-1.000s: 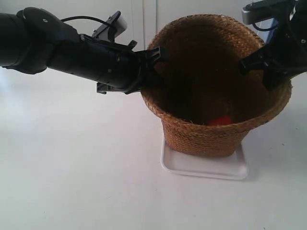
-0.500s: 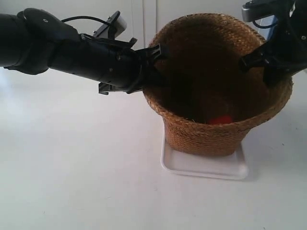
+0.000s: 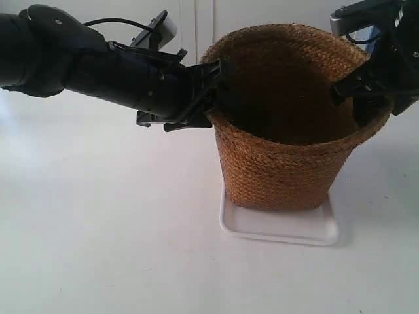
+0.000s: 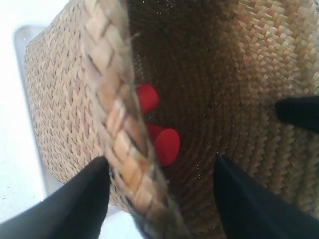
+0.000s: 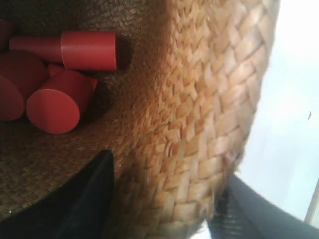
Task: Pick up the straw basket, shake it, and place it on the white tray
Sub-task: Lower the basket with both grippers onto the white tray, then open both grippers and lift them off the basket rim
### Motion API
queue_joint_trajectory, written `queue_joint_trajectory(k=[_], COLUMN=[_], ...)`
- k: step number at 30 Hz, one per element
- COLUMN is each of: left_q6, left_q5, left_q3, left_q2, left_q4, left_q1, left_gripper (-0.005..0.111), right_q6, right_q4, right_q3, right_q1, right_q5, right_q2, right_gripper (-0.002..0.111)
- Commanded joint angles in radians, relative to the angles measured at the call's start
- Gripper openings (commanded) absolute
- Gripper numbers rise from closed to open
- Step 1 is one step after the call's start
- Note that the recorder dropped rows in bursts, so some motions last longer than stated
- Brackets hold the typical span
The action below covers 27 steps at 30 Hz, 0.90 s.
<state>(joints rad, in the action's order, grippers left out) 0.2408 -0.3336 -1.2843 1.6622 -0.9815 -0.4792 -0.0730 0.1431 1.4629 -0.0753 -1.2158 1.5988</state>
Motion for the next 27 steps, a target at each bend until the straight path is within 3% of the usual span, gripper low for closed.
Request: queue_joint_trajectory(k=[1, 12, 19, 27], left_q6=[0.003, -0.001, -0.001, 0.026], left_q5=[-0.036, -0.095, -0.105, -0.111], left_q3=[-0.002, -0.002, -0.002, -0.019], left_q2=[-0.008, -0.008, -0.008, -0.008], left_q4=[0.006, 0.010, 0.027, 0.027], left_q1=[0.001, 0.063, 0.071, 0.071], left_gripper=[0.065, 0.065, 0.079, 0.080], right_q6=[0.001, 0.002, 0.002, 0.002], right_q4=[0.008, 0.014, 0.014, 0.014], right_q3=[0.002, 0.002, 0.002, 0.002], right_q1=[0.006, 0.006, 0.006, 0.006], right_q5=[0.011, 0.012, 0.028, 0.035], right_q2=[0.000, -0.002, -0.002, -0.002], right_gripper=[0.059, 0.064, 0.064, 0.064])
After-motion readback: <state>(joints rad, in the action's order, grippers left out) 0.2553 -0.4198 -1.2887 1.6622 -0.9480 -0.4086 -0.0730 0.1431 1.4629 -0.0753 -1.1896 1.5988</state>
